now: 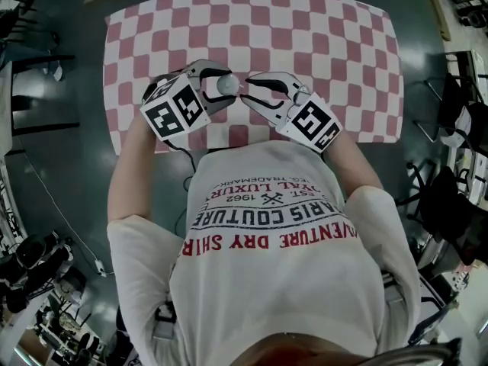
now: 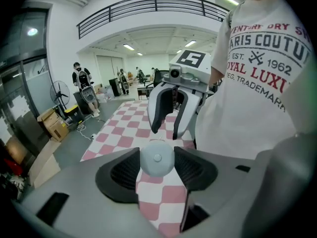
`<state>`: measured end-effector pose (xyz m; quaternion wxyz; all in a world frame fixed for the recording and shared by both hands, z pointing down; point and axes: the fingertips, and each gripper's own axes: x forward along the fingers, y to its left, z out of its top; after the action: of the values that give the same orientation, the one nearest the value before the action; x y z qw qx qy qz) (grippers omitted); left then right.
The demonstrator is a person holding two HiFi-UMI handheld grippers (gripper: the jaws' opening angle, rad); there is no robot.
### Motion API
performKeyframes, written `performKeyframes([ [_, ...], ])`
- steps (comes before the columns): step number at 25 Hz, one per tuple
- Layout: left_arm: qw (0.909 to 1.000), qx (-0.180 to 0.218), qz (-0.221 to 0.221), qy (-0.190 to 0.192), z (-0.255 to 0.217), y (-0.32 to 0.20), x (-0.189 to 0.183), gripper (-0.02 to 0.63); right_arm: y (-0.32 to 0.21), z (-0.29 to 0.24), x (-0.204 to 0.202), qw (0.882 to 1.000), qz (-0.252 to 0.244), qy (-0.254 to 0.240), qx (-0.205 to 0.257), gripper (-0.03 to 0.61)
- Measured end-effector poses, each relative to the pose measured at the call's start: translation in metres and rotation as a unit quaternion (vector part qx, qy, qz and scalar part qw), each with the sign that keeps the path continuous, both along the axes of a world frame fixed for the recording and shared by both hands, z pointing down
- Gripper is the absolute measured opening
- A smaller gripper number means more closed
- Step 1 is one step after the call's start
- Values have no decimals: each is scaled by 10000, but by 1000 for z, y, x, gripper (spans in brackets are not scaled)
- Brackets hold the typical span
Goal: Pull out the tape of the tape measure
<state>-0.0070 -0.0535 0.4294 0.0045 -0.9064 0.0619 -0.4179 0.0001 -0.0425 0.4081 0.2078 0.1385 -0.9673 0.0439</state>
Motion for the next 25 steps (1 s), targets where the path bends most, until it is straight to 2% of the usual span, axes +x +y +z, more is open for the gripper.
performKeyframes([
  [6, 9998, 5, 220, -15, -6, 10, 5, 232, 5, -1, -1, 9999, -107, -108, -44, 112],
  [9, 9994, 28, 331, -39, -7, 11, 5, 232, 9, -1, -4, 9994, -300, -125, -149, 78],
  [17, 9972, 36, 750, -30, -7, 20, 3, 232, 15, 0, -4, 9967, -752, -65, -305, 46],
  [25, 9985, 57, 543, 37, -1, 7, 2, 232, 1, 6, -5, 9980, -620, 35, -112, 34],
])
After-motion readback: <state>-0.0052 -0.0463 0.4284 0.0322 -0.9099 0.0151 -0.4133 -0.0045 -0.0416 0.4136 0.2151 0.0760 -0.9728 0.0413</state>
